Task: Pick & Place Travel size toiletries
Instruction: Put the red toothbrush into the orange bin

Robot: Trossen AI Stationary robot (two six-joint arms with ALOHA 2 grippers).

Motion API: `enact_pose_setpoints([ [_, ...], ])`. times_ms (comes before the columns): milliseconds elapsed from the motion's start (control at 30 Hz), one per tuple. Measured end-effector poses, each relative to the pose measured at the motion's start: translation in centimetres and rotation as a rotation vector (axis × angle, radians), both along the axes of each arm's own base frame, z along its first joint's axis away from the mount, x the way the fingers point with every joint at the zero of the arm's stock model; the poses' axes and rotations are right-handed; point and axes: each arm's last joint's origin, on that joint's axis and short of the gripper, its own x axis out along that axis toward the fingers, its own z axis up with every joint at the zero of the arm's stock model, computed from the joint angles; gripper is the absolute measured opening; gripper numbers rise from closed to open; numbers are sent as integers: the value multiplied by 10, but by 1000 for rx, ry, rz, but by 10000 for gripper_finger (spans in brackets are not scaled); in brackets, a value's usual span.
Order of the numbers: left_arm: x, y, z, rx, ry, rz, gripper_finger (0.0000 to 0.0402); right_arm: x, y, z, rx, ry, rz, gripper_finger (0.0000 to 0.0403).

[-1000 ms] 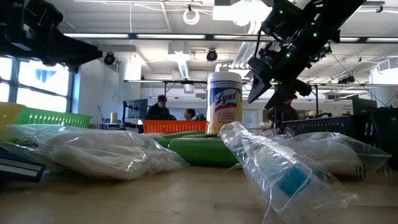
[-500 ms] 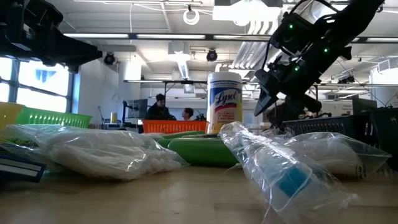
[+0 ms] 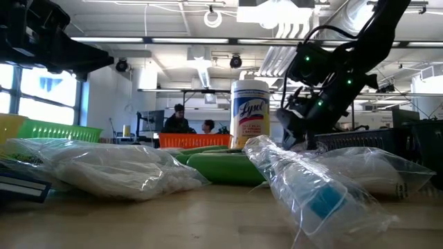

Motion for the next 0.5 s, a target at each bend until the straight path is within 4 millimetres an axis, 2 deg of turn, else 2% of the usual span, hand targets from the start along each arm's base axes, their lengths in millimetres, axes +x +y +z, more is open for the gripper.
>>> enact_pose_setpoints([
  [133,0,0,0,0,0,0,113,4,-1,-1,-1,2,-10,307],
  [233,0,0,0,0,0,0,113,4,-1,-1,0,-1,-12,290],
  [500,0,0,0,0,1,0,113,4,-2,-1,6,-4,-22,195],
])
